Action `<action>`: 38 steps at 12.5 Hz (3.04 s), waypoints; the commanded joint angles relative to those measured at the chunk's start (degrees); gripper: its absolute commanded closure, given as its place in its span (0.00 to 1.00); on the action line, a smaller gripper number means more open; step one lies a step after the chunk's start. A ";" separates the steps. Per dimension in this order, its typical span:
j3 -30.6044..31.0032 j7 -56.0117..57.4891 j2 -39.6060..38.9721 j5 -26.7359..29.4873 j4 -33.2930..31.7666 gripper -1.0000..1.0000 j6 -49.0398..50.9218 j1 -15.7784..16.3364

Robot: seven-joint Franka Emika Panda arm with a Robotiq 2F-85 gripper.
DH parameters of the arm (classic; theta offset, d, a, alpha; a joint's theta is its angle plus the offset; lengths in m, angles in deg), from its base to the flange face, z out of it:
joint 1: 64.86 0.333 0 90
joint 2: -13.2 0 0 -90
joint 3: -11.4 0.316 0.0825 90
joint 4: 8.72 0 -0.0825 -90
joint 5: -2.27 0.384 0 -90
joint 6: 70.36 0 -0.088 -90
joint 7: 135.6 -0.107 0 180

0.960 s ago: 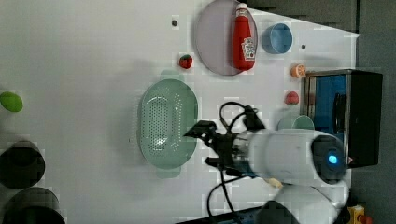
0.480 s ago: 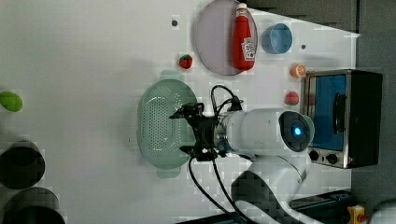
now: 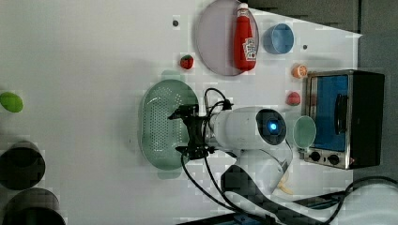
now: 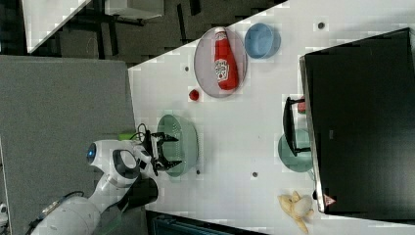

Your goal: Drag strainer left to right.

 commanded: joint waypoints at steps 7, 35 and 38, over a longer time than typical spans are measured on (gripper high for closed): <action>-6.18 -3.74 -2.89 -0.79 -0.03 0.00 -4.95 1.26; -25.76 19.88 6.50 -0.79 -9.41 0.00 -4.93 -6.33; -29.17 23.55 6.53 -0.79 -9.32 0.00 -5.29 -6.37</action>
